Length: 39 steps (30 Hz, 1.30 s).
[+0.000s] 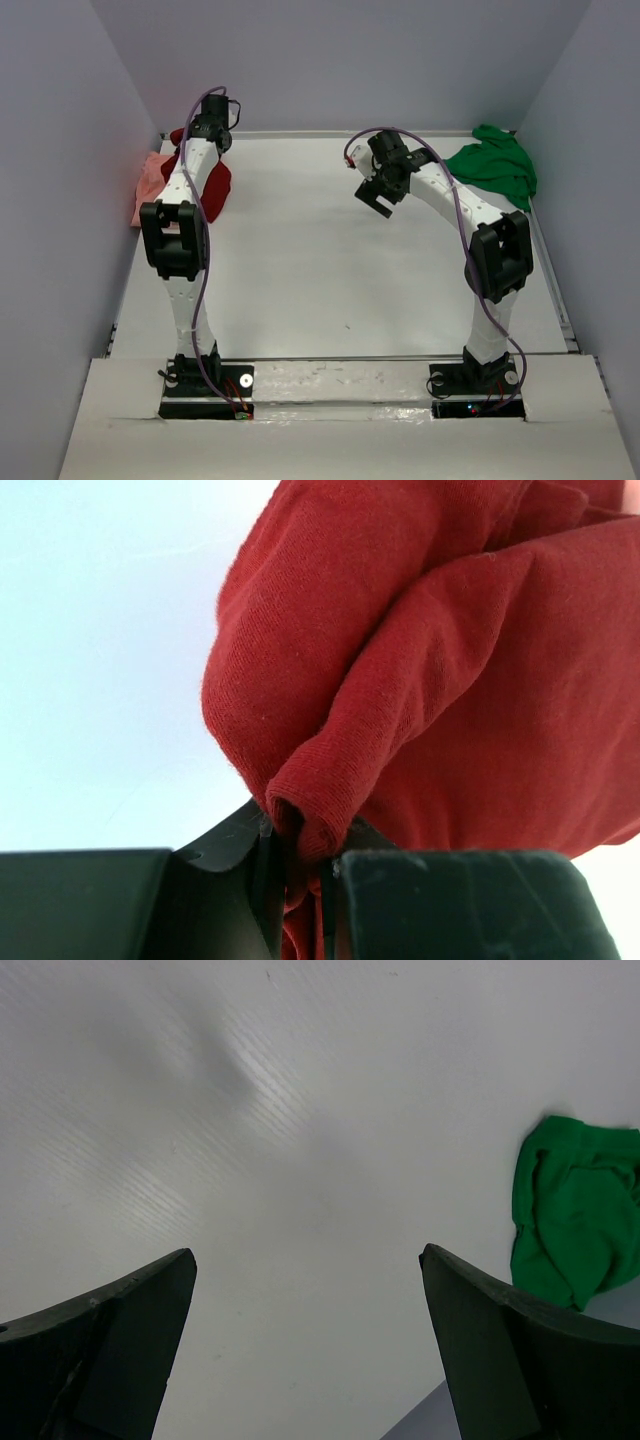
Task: Fold and stack the t-shirts
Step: Neatly place the folded tshirt to the corner
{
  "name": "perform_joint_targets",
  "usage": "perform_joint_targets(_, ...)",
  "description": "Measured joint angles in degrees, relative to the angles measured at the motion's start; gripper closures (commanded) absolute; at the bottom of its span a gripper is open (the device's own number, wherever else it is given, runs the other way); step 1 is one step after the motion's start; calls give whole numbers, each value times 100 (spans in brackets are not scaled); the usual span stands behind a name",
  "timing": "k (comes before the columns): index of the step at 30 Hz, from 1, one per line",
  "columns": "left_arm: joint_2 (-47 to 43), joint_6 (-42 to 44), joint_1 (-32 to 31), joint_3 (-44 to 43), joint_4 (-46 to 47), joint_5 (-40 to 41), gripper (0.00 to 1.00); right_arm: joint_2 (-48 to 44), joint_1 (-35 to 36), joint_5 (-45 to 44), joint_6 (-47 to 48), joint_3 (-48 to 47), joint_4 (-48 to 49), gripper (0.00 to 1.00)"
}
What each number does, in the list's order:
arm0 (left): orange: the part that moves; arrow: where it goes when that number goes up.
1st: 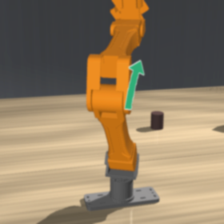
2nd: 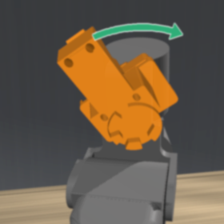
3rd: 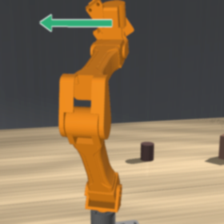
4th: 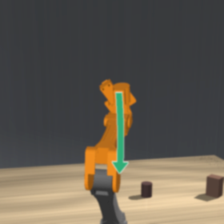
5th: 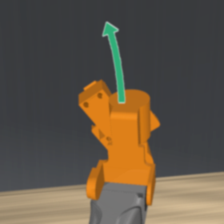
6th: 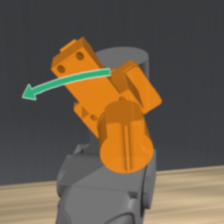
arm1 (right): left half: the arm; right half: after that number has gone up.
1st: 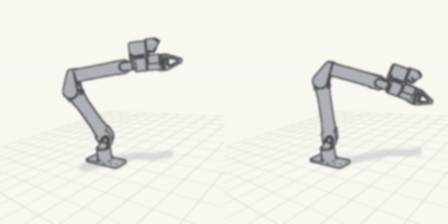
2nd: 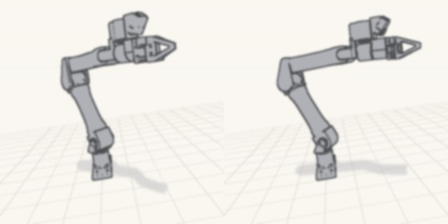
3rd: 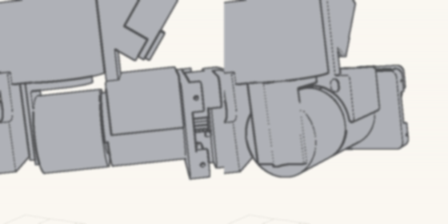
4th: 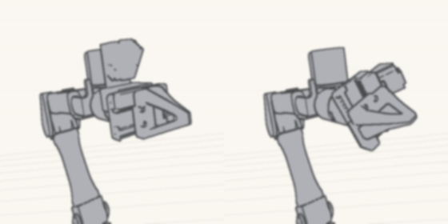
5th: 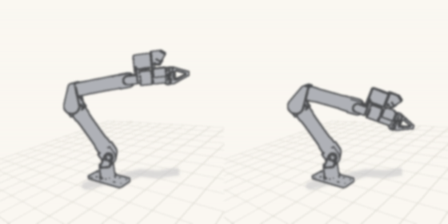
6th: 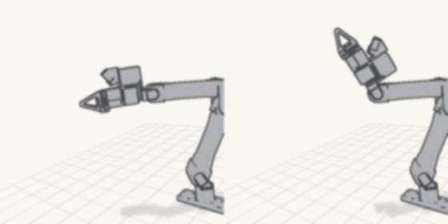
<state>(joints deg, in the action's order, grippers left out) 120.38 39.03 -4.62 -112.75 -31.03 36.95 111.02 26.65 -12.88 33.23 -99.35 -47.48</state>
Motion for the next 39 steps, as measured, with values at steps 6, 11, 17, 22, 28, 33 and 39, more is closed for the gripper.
perform_joint_targets(6,0,4,146,0,-2,-61,100,15,0,-24,2,0,-2,0)
perform_joint_targets(11,0,125,262,149,205,-63,100,15,0,-57,0,0,-4,0)
perform_joint_targets(17,0,258,444,291,323,-63,100,35,0,-142,2,0,-4,0)
perform_joint_targets(22,9,428,684,365,535,-39,100,136,0,-179,2,4,-4,0)
perform_joint_targets(28,96,647,938,463,868,24,100,208,0,-201,2,79,-17,0)
perform_joint_targets(33,177,841,999,730,1169,85,100,258,0,-258,2,79,-15,0)
perform_joint_targets(39,404,1043,999,1047,1541,146,100,326,0,-334,11,83,-17,0)
